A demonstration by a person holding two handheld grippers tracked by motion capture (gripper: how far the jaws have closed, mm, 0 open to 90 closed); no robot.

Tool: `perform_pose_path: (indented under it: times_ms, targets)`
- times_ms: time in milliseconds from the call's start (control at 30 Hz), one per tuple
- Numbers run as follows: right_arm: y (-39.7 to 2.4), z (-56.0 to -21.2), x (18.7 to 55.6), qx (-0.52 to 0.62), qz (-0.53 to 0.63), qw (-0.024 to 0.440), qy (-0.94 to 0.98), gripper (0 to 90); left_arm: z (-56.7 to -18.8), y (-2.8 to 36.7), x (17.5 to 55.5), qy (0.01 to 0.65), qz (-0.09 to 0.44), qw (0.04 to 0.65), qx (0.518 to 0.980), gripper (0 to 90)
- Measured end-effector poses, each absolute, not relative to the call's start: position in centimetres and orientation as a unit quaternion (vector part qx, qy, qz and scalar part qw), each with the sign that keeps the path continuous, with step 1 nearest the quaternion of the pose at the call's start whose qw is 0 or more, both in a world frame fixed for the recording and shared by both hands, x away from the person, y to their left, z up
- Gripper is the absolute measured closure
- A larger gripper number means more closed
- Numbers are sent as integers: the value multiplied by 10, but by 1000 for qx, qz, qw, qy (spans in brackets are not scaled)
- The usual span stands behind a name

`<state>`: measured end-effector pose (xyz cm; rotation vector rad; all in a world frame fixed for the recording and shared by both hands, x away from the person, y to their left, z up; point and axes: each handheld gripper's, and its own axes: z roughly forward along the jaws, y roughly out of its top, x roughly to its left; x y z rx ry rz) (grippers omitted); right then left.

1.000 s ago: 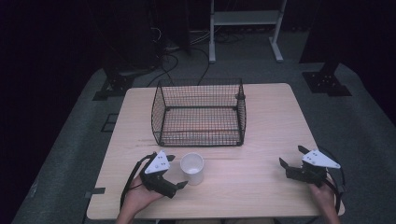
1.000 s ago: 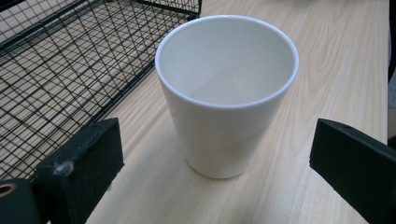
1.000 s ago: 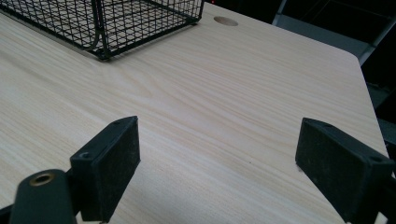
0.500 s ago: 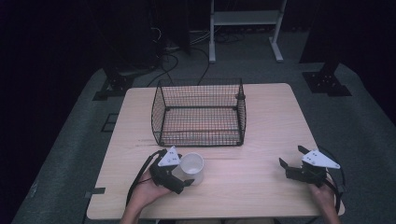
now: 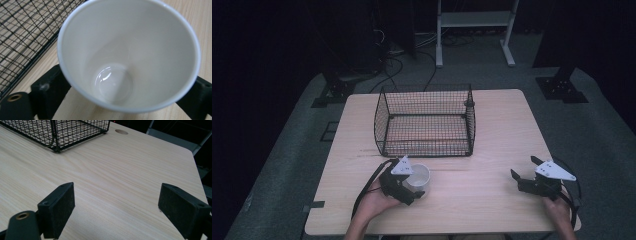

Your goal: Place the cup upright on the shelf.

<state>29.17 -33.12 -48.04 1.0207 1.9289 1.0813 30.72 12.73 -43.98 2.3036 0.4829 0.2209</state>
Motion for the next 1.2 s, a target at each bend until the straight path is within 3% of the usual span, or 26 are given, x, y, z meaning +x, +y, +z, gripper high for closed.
perform_pose_path:
  times_ms: [100,1200]
  targets:
    - [-331,-480,292,392,417,347,743,131,-438,125,308,179,85,379,904,209]
    - [-332,-480,292,398,422,343,739,131,-384,110,324,149,86,405,898,218]
